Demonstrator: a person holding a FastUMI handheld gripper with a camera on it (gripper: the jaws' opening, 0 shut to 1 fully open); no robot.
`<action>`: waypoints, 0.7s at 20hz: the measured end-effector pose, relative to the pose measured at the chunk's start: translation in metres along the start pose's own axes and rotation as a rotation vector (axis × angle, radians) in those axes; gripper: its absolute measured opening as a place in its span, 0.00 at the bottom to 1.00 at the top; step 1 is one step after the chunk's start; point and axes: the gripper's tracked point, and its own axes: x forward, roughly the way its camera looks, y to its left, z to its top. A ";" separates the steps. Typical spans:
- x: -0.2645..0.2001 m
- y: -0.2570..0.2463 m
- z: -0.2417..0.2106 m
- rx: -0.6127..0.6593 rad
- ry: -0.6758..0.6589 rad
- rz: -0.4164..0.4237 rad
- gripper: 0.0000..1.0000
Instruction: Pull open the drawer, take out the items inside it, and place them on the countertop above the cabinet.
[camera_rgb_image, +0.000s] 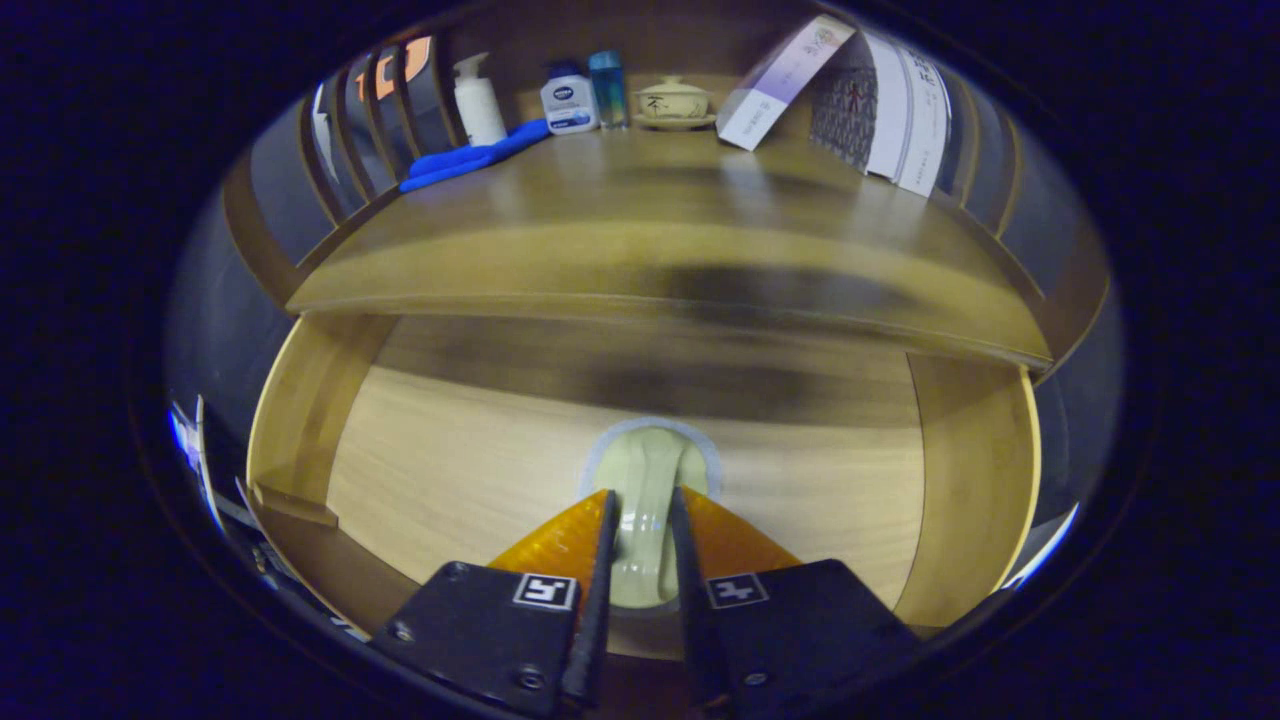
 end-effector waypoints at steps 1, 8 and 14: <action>0.001 0.001 0.000 -0.005 0.000 0.004 0.24; -0.018 -0.003 0.003 -0.008 -0.027 0.007 0.18; -0.060 0.004 0.017 -0.049 -0.082 0.029 0.18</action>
